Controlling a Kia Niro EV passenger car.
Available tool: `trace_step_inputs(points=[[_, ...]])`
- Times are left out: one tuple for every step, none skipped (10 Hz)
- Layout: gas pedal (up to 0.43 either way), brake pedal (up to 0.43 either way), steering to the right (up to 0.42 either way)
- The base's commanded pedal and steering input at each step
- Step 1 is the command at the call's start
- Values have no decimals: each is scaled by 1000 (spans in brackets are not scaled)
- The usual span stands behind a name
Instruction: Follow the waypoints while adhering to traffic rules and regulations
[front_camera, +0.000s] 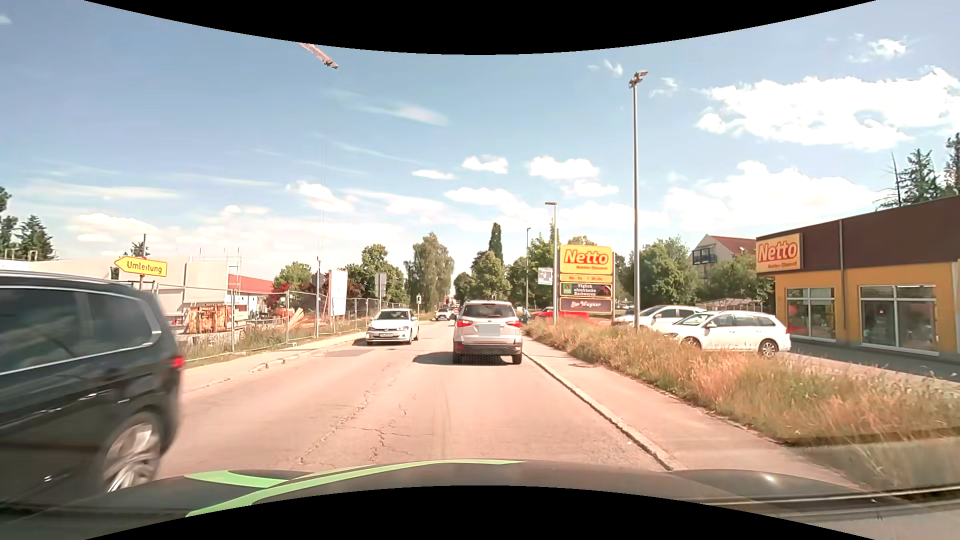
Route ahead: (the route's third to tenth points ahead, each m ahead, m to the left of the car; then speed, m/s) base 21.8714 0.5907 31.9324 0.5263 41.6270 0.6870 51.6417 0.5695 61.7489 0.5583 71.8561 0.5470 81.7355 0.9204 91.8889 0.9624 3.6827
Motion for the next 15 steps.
trace_step_inputs(points=[[240,0,-10],[240,0,-10],[240,0,-10],[240,0,-10],[240,0,-9],[240,0,-9],[240,0,-9],[240,0,-9],[240,0,-9],[240,0,-9],[240,0,-9],[240,0,-9],[240,0,-9],[240,0,-9],[240,0,-8]])
